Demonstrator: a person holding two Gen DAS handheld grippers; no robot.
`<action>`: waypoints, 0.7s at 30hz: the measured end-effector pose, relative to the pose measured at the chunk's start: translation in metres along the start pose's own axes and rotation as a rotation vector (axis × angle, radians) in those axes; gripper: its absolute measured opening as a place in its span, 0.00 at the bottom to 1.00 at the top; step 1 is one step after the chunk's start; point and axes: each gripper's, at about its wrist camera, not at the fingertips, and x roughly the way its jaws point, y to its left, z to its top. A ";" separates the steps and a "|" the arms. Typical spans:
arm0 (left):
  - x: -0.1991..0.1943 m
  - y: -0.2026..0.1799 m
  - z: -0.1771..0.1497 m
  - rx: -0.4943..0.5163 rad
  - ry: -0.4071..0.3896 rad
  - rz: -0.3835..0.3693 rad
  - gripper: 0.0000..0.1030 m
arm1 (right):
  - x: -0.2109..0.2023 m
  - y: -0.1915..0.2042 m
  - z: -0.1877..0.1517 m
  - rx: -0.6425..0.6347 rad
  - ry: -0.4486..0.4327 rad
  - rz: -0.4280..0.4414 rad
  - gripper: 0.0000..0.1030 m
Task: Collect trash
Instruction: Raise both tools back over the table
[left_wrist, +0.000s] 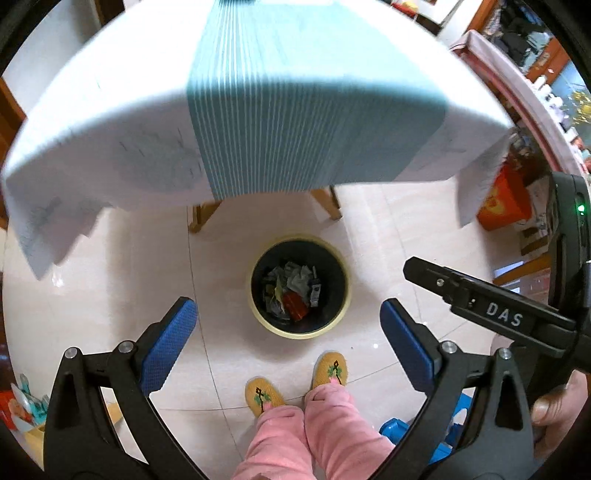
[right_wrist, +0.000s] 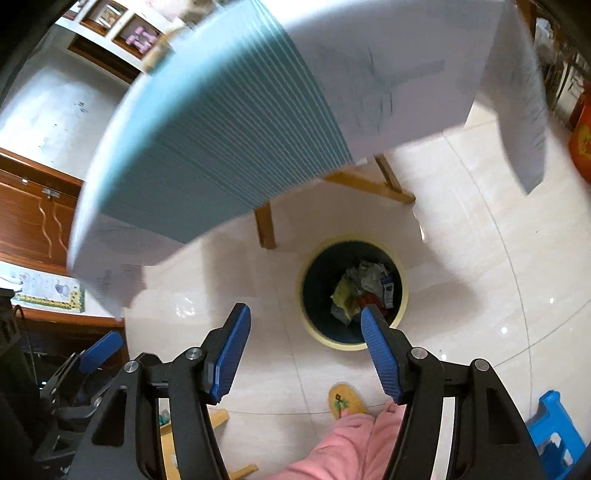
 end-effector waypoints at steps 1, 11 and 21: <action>-0.017 -0.001 0.003 0.010 -0.013 -0.006 0.96 | -0.016 0.006 -0.001 -0.003 -0.011 0.001 0.62; -0.155 -0.010 0.044 0.103 -0.162 -0.039 0.96 | -0.172 0.073 0.005 -0.085 -0.220 0.028 0.62; -0.247 -0.002 0.100 0.150 -0.394 -0.011 0.96 | -0.266 0.139 0.042 -0.187 -0.432 0.017 0.64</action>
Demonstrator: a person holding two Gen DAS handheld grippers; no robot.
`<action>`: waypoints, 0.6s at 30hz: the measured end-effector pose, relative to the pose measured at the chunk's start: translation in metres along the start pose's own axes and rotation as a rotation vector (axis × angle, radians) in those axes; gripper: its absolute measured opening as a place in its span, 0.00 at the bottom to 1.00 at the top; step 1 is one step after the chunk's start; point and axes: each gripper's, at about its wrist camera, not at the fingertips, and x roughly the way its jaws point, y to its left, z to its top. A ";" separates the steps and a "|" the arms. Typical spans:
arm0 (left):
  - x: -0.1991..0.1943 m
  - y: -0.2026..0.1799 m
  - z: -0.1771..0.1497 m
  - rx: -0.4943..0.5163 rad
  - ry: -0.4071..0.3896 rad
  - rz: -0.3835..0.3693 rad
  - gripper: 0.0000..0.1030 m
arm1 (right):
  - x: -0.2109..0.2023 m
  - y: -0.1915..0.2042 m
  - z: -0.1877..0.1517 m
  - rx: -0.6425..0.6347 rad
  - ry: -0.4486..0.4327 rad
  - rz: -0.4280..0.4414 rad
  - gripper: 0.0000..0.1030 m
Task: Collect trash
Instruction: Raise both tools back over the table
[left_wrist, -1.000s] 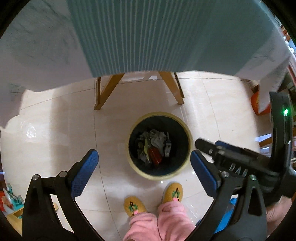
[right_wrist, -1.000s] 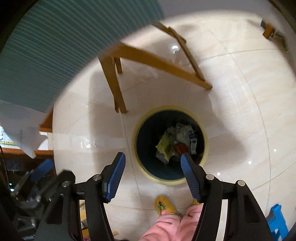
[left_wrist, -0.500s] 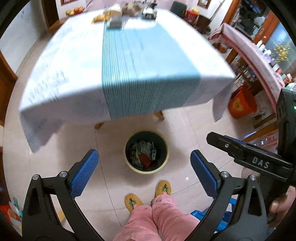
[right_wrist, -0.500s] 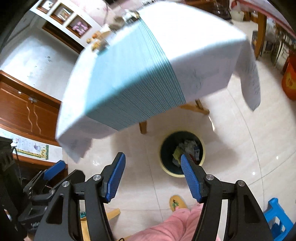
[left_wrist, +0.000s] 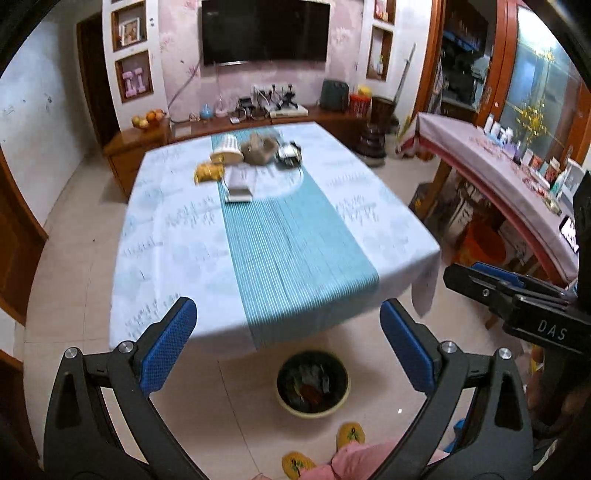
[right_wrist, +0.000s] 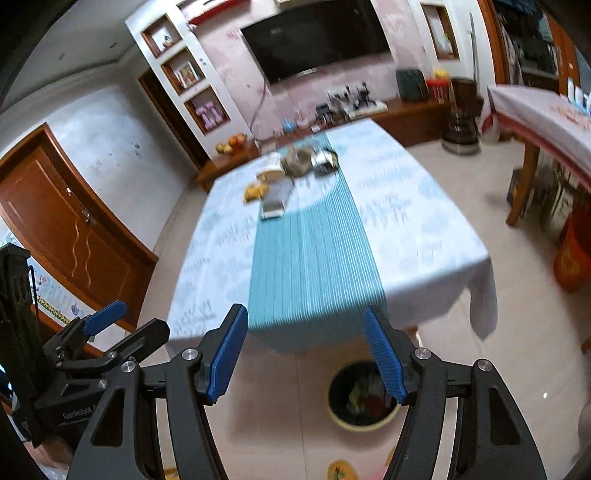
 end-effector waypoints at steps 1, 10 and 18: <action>0.000 0.004 0.006 -0.009 -0.009 0.002 0.96 | 0.000 0.004 0.005 -0.006 -0.010 0.000 0.65; 0.036 0.028 0.057 -0.049 -0.011 0.040 0.96 | 0.042 0.016 0.059 -0.052 -0.032 0.007 0.65; 0.137 0.044 0.103 -0.127 0.060 0.116 0.96 | 0.152 -0.017 0.140 -0.089 0.043 0.062 0.65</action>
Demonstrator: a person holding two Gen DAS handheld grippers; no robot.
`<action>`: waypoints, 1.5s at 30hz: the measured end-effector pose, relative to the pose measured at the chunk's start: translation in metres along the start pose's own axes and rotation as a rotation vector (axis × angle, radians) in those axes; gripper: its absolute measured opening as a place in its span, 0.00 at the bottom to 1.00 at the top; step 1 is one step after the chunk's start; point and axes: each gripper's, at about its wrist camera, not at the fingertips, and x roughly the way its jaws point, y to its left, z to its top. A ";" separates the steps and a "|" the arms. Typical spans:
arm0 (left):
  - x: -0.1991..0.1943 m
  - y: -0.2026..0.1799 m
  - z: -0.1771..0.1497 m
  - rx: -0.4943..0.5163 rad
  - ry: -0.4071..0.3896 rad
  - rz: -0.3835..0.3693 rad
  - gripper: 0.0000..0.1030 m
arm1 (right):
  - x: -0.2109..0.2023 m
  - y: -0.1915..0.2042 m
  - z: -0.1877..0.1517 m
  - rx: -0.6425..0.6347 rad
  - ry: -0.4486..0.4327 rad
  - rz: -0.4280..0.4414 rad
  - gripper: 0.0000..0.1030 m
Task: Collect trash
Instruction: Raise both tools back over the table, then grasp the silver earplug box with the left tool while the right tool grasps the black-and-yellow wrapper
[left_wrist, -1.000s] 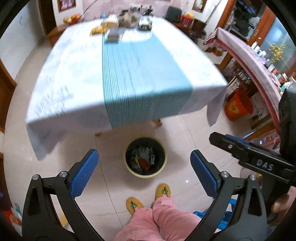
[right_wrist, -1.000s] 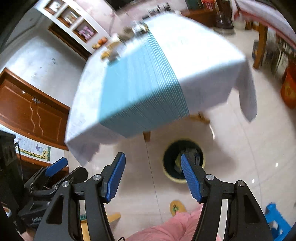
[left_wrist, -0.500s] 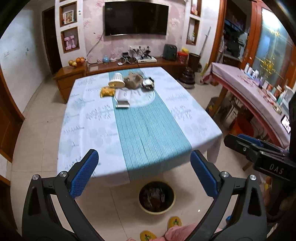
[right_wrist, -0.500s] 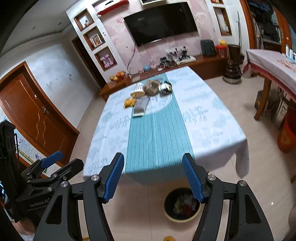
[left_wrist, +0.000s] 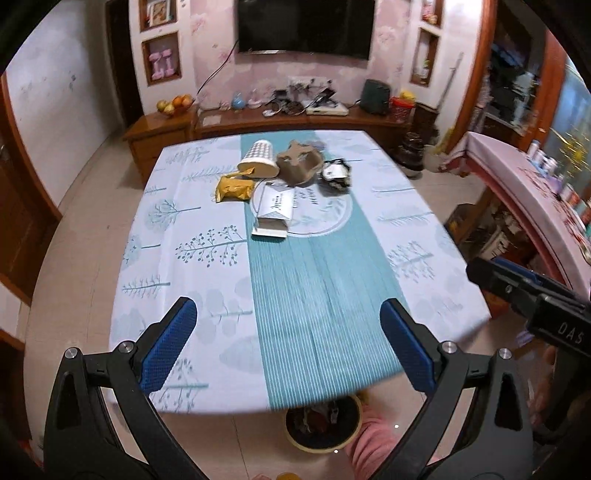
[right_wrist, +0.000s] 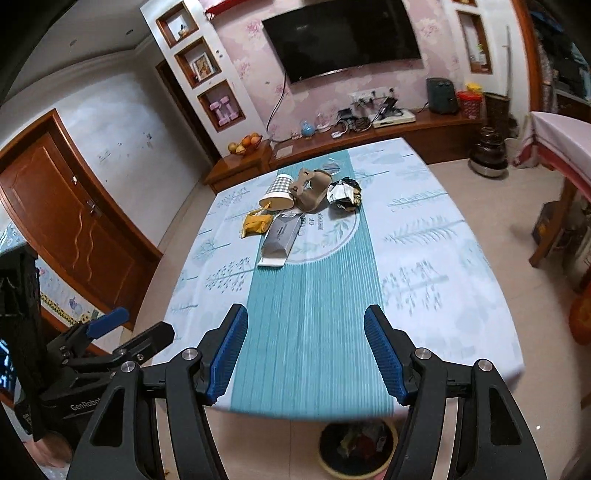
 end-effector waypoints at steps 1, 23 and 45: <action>0.015 0.000 0.009 -0.013 0.015 0.012 0.96 | 0.016 -0.008 0.012 -0.007 0.017 0.007 0.66; 0.322 0.031 0.130 -0.311 0.353 0.150 0.96 | 0.349 -0.114 0.203 -0.111 0.331 0.111 0.70; 0.357 0.042 0.125 -0.363 0.380 0.175 0.68 | 0.398 -0.107 0.195 -0.142 0.364 0.152 0.54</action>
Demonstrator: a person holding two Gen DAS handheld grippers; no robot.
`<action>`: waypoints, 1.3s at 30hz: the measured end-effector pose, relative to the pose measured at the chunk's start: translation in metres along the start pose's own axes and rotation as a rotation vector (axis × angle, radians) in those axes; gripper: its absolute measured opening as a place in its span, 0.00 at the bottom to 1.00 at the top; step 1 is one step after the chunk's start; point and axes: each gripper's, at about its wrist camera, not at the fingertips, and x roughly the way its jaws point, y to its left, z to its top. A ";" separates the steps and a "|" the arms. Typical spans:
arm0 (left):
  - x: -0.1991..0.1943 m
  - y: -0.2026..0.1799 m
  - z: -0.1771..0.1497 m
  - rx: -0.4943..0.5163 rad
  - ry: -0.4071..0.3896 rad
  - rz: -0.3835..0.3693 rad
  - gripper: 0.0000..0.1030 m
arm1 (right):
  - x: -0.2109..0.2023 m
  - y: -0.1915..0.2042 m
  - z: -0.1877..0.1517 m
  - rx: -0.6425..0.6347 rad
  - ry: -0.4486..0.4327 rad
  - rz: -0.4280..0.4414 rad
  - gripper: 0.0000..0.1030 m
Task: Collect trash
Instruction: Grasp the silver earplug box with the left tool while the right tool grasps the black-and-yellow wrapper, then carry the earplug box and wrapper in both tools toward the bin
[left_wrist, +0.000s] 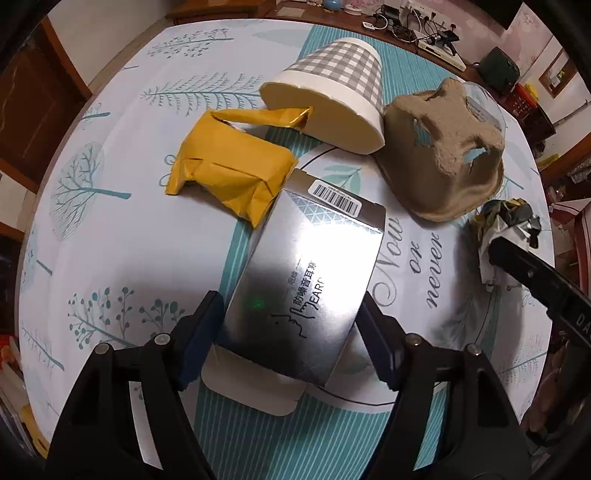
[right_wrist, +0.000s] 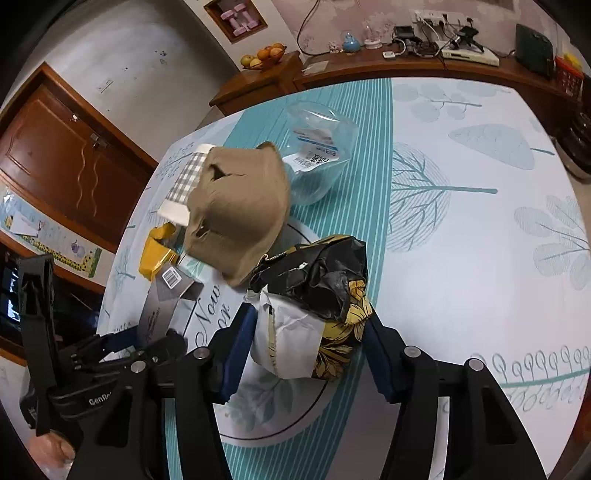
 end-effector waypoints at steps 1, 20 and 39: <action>-0.002 0.000 -0.003 0.000 -0.005 0.003 0.68 | -0.003 0.001 -0.003 0.001 -0.003 0.004 0.53; -0.112 0.029 -0.087 0.026 -0.107 -0.093 0.67 | -0.106 0.066 -0.097 0.026 -0.113 -0.003 0.53; -0.253 0.129 -0.241 0.238 -0.268 -0.243 0.67 | -0.239 0.212 -0.317 0.168 -0.316 -0.114 0.53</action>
